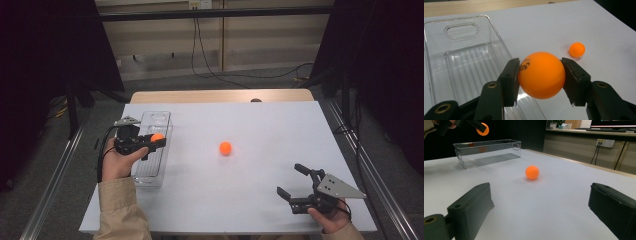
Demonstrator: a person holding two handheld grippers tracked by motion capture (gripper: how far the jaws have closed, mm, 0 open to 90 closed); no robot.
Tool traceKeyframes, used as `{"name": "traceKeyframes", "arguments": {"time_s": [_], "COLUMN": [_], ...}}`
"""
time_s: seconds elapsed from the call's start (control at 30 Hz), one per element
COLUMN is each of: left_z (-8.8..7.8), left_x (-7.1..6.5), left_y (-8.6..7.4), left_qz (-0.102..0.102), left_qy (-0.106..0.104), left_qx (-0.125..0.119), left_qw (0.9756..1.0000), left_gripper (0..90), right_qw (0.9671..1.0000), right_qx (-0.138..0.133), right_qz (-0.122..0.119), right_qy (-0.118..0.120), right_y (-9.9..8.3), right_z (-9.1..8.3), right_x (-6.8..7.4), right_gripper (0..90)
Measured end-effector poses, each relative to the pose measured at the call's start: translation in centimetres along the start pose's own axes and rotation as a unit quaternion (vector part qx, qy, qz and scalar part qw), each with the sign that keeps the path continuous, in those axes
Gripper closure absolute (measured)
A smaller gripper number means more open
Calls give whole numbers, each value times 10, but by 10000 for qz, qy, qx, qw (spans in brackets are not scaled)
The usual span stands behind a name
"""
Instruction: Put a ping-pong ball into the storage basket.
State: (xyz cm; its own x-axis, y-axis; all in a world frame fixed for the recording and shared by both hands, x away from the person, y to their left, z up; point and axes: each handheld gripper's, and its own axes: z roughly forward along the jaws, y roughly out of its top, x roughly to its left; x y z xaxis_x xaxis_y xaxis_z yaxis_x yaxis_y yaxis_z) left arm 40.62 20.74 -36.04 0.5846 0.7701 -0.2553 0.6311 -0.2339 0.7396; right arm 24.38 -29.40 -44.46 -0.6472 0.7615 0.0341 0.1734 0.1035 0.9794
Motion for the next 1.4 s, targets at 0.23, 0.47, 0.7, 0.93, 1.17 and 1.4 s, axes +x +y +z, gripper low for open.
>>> {"name": "traceKeyframes", "arguments": {"time_s": [0.23,0.47,0.7,0.93,1.17,1.4], "left_z": [1,0,-1,0,1,2], "left_x": [4,8,12,14,17,19], "left_y": [-2,-5,-7,-8,-11,-13], "left_qz": [-40,-65,-130,-168,-215,-273], "left_qy": [129,232,344,466,559,584], "left_qx": [25,6,10,41,99,93], "left_qw": [9999,9997,9993,9988,9982,9979], "left_gripper": [508,508,508,507,507,506], "right_qw": [10000,10000,10000,10000,10000,10000], "right_qx": [4,9,2,4,0,5], "right_qz": [-2,5,0,-1,-4,-1], "right_qy": [-3,0,2,4,4,5], "right_y": [0,0,0,0,0,0], "right_z": [0,0,0,0,0,0], "right_x": [0,0,0,0,0,0], "right_gripper": [42,42,42,42,42,42]}}
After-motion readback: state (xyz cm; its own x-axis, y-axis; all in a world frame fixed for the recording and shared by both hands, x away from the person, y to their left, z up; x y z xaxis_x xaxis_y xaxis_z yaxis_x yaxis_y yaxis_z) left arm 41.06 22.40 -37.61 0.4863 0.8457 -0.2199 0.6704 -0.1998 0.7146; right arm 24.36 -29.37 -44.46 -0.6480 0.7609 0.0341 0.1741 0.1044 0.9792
